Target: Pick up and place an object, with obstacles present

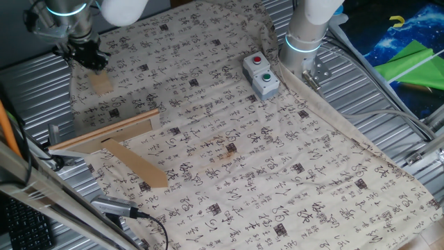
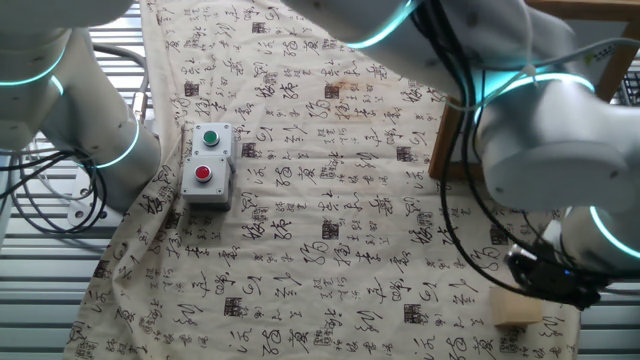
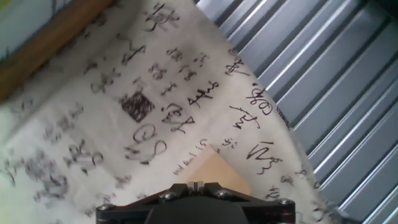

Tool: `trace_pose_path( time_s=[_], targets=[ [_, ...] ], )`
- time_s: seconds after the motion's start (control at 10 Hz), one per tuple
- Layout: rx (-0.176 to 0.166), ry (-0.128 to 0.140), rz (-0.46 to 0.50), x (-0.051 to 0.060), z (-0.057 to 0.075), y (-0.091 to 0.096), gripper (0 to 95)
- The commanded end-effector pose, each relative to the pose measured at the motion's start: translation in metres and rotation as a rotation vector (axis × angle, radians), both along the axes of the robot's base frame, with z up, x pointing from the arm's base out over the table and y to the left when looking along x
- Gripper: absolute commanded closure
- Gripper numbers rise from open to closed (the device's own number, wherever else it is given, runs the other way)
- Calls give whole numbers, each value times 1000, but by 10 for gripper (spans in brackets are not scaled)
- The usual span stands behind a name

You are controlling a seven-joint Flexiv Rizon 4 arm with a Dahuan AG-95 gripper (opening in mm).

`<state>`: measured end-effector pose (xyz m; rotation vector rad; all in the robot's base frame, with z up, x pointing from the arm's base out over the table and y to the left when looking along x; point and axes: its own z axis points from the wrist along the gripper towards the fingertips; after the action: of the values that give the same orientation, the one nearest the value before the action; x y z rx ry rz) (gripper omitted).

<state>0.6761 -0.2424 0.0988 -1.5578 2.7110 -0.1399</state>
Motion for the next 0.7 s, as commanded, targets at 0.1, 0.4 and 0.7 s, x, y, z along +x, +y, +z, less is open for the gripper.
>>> trace_pose_path(
  time_s=[0.1,0.4,0.7],
  targets=[
    [25,7,202,5,-6,-11,950],
    [36,22,297,12,-18,-16,950],
    [29,28,352,18,-18,-15,950]
  ],
)
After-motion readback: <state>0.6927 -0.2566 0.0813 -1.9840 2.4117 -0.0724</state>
